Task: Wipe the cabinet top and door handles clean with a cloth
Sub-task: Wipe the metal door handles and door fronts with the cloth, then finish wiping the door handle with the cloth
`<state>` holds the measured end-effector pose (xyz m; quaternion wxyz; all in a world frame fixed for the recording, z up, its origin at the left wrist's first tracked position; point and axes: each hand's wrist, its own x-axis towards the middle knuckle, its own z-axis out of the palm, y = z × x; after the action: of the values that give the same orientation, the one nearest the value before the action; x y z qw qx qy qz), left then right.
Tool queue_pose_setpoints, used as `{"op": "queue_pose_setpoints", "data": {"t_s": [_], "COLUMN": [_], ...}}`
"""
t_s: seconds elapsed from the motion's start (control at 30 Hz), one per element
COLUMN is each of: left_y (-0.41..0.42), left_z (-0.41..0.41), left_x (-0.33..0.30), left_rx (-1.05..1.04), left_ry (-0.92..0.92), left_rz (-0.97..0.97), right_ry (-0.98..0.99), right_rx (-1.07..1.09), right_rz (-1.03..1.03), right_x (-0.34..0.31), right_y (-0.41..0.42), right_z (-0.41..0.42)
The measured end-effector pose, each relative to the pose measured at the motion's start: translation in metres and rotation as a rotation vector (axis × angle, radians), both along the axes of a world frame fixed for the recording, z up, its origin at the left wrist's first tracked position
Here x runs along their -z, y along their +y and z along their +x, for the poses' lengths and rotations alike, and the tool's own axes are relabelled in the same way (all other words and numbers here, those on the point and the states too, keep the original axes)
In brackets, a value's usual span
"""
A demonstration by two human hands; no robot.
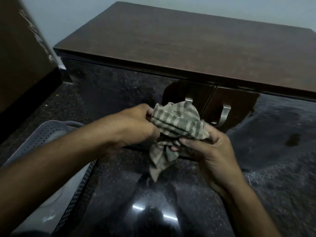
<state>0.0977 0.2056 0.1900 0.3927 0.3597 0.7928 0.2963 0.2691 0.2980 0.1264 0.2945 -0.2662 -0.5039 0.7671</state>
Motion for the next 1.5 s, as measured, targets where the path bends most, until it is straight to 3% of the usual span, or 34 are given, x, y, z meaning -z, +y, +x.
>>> {"op": "queue_pose_setpoints", "data": {"t_s": [0.1,0.13,0.2,0.37,0.5,0.63,0.83,0.93,1.03,1.2,1.37,1.5], "left_y": [-0.008,-0.010,-0.010,-0.022,-0.050,-0.102,-0.170,-0.182,-0.186,-0.174,-0.168,-0.155], "left_z": [-0.004,-0.006,-0.011,-0.015,-0.030,-0.057,-0.113,-0.138,-0.175,-0.213,-0.233,-0.236], "left_x": [-0.005,-0.007,-0.007,0.001,-0.007,0.002,0.051,0.068,0.090,0.126,0.150,0.158], "left_rx": [0.049,0.071,-0.010,-0.248,-0.290,-0.366,-0.708,-0.826,-0.799,-0.392,0.018,0.045], "left_ry": [-0.440,-0.574,-0.662,-0.457,-0.442,-0.476,-0.436,-0.242,0.060,0.414,0.398,0.376], "left_rz": [-0.194,-0.197,-0.104,0.004,0.051,0.097,0.158,0.185,-0.016,-0.361,-0.712,-0.757], "right_ry": [0.008,0.015,0.020,-0.218,-0.051,-0.203,-0.346,-0.386,-0.436,-0.536,-0.645,-0.712], "right_rx": [-0.021,-0.046,-0.083,-0.343,-0.704,-0.755,-0.780,-0.810,-0.848,-0.932,-1.100,-0.994], "right_rz": [0.031,0.019,-0.007,0.212,-0.156,-0.118,0.127,0.220,0.253,0.831,1.570,1.757], "right_x": [-0.001,0.000,0.001,0.004,-0.007,-0.001,0.027,0.047,0.072,0.141,0.196,0.201], "right_y": [0.006,0.006,0.004,-0.002,-0.015,-0.038,-0.091,-0.108,-0.119,-0.121,-0.124,-0.135], "right_z": [-0.003,-0.007,-0.015,-0.033,-0.054,-0.120,-0.225,-0.272,-0.304,-0.342,-0.338,-0.335]}}
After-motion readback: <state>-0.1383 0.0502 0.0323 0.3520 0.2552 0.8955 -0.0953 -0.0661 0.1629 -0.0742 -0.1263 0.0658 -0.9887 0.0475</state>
